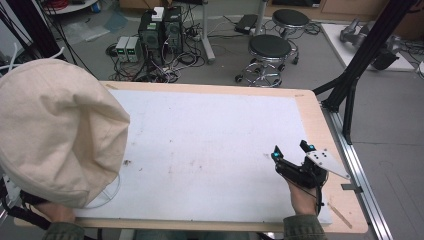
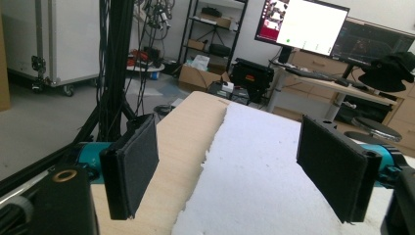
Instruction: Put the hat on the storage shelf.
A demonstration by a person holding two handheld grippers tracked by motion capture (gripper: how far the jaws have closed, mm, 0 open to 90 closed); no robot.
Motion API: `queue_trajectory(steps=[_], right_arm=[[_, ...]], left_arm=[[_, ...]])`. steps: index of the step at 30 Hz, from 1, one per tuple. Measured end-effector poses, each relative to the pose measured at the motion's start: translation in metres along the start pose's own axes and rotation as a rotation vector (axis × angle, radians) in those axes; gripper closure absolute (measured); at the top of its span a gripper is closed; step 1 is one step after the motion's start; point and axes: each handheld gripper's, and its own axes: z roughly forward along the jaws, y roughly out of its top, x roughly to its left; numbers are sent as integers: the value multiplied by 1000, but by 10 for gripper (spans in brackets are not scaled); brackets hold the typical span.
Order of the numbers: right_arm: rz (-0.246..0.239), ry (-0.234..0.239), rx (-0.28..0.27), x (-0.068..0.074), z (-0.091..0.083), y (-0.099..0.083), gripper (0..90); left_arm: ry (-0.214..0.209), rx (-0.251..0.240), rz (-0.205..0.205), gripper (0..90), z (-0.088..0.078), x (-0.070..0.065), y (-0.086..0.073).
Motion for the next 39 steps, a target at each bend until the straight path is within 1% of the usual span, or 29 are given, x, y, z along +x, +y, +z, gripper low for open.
queue_trajectory(steps=[2, 4, 6, 9, 12, 15, 17, 19, 24, 28, 29, 33, 39], right_arm=[[9, -42, -6, -5, 0, -6, 111], [27, -68, -2, -9, 2, -11, 111], [31, -96, -5, -13, 2, -15, 111], [50, -128, -12, -17, 2, -20, 112], [63, -147, -9, -21, 2, -26, 111], [44, -166, -18, -22, 1, -33, 112], [39, -173, -27, -22, 1, -37, 112], [33, -169, -35, -23, 2, -40, 112], [26, -168, -55, -26, 5, -38, 112], [9, -164, -40, -24, 8, -40, 111], [11, -165, -36, -23, 8, -40, 111], [-6, -169, -45, -21, 6, -39, 112], [3, -174, -56, -21, 5, -39, 111]], left_arm=[[0, 1, 0, 237, 0, 0, 0], [1, 1, 0, 236, 0, 0, 0], [0, 1, 0, 236, 0, 0, 0], [-1, 2, 0, 237, 0, -1, 0], [-1, 2, 0, 236, 0, -1, -1], [-3, 4, 3, 237, 0, -1, -1], [-5, 5, 3, 236, -1, -1, -1], [-4, 5, 1, 236, -1, -1, -1], [-4, 6, 2, 236, -2, -1, -1], [-4, 7, 5, 237, -3, -3, -1], [-6, 7, 7, 236, -3, -3, -1], [-11, 9, 8, 237, -3, -4, -1], [-13, 14, 8, 237, -3, -5, -2]])
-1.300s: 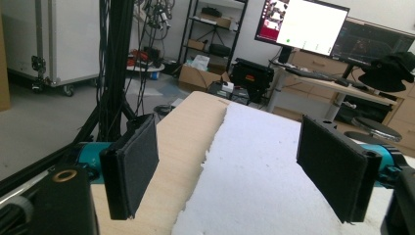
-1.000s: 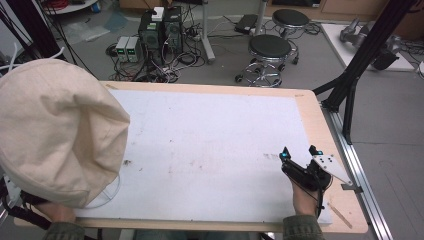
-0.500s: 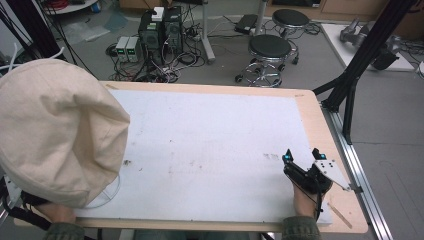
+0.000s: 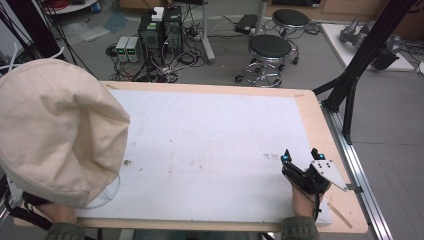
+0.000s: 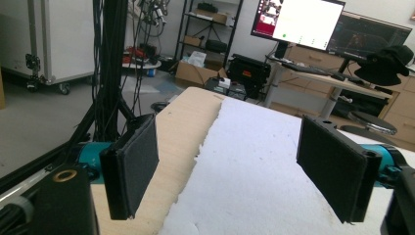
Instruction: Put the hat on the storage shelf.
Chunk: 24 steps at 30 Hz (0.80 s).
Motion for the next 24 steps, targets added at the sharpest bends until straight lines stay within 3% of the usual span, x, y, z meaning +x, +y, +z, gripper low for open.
queue_trajectory(steps=[8, 24], right_arm=[[32, 6, -12, -4, -2, 2, 112], [16, 50, 9, 0, 1, 0, 112]], left_arm=[[-2, 3, 1, 237, 0, 0, -1], [1, 9, -4, 237, 0, 0, -1]])
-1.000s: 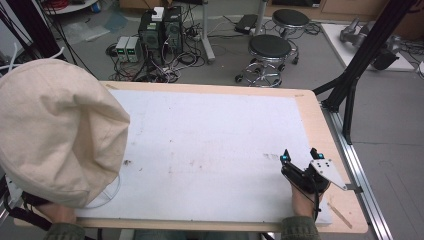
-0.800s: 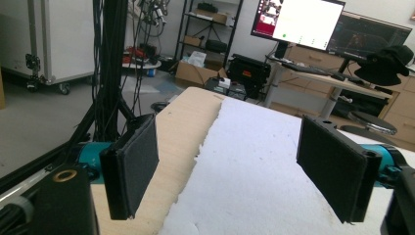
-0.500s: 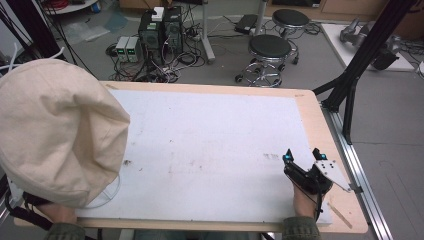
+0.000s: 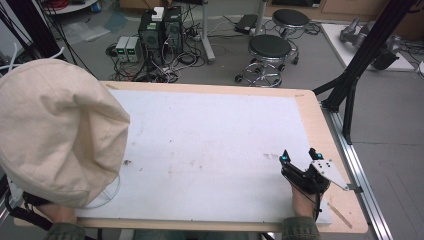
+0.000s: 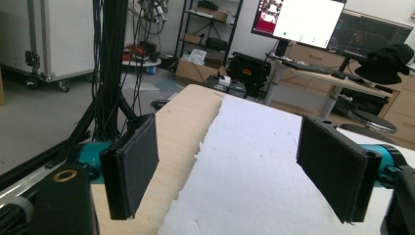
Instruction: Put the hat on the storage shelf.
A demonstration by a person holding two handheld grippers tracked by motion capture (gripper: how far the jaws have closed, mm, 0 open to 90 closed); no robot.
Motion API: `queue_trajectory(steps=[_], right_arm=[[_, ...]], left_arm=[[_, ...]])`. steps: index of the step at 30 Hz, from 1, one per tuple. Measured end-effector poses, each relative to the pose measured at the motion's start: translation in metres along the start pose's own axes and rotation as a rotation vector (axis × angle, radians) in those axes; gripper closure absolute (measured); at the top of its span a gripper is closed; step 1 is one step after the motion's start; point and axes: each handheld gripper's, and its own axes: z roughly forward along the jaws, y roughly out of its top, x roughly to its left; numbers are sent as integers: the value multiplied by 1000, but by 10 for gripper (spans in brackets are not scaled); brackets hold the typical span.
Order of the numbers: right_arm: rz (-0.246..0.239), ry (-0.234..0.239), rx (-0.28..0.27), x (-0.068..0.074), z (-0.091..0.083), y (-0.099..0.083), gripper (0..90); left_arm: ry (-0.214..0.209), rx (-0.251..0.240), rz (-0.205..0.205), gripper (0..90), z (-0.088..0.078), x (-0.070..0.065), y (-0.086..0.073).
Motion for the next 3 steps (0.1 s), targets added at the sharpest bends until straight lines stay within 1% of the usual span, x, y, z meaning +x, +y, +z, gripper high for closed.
queue_trajectory(steps=[3], right_arm=[[2, 4, 3, 1, 0, 0, 112]], left_arm=[[0, 2, 1, 237, 0, 0, 0]])
